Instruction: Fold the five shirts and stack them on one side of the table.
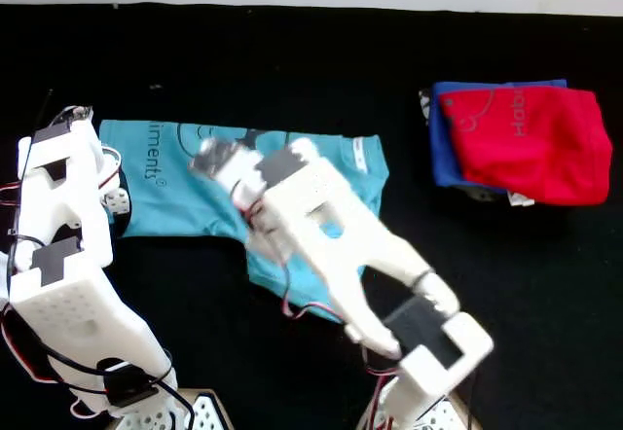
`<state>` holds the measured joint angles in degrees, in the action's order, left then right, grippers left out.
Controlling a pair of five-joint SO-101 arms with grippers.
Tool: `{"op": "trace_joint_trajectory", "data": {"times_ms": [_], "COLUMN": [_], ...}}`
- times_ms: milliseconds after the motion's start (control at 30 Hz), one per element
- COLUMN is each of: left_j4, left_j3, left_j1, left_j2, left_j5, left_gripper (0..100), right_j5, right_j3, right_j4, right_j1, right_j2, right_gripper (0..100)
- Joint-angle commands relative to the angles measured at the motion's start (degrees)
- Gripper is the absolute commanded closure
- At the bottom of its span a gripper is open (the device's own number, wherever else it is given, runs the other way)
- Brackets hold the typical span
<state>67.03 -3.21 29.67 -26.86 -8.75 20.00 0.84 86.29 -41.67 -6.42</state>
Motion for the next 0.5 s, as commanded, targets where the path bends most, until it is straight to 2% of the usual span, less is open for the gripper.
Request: {"op": "trace_joint_trajectory", "data": {"times_ms": [0,67,133,300,467], "left_j4": [-2.4,-2.4,-2.4,-2.4,-2.4], "left_j3": [0.0,0.0,0.0,0.0,0.0], "left_j1": [0.0,0.0,0.0,0.0,0.0], "left_j2": [-0.1,-0.1,-0.1,-0.1,-0.1], "left_j5": [0.5,0.5,0.5,0.5,0.5], "left_gripper": [99,99,99,99,99], "right_j5": [1.0,1.0,0.8,0.6,0.8], "right_j3": [-6.4,-7.7,-7.8,-10.3,-19.6], "right_j4": [1.0,-1.9,-7.1,-17.1,-17.5], "right_j1": [8.0,13.3,18.1,23.9,25.9], "right_j2": [5.5,4.2,0.8,-13.8,-27.0], "right_gripper": [86.1,90.2,99.2,99.3,99.3]}}
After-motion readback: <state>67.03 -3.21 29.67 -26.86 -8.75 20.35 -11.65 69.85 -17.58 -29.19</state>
